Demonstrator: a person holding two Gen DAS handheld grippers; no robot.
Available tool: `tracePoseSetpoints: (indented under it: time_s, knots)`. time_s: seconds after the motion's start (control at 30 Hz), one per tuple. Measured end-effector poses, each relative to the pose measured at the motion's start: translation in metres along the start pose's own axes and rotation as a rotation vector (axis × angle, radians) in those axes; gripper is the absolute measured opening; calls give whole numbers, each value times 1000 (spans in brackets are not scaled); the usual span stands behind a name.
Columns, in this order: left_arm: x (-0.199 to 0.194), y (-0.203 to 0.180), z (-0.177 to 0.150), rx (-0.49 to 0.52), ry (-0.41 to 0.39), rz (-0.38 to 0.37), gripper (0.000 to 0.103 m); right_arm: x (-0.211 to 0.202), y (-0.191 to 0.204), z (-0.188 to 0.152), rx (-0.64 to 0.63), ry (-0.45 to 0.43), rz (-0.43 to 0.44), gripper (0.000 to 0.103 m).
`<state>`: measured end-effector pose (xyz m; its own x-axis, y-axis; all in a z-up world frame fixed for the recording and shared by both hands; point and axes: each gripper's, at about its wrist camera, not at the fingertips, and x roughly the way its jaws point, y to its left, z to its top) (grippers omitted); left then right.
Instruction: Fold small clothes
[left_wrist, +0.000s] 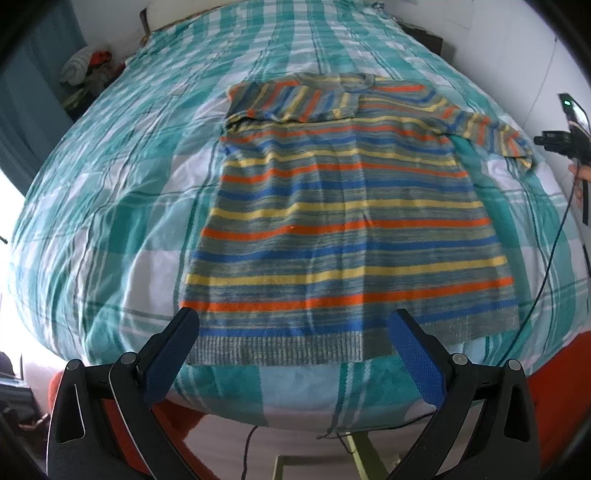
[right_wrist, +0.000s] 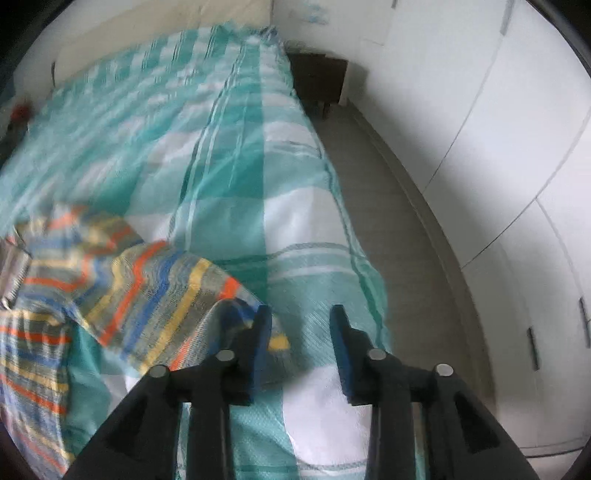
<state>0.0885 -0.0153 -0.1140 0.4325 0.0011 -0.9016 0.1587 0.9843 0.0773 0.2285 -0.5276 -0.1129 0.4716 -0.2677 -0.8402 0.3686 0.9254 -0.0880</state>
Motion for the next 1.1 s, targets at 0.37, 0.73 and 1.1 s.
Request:
tracePoseSetpoints:
  time_s: [0.37,0.73,1.1]
  knots:
    - [11,-9,-1,6,34,-17,103,31,11,-102,601,148,731,33]
    - [27,15,-8,-50,65,-3,103,-15,-38,-78,627,-150,289,29]
    - [16,8,-7,-38,38,-1,102,55,-9,-99,921,-60,628,35]
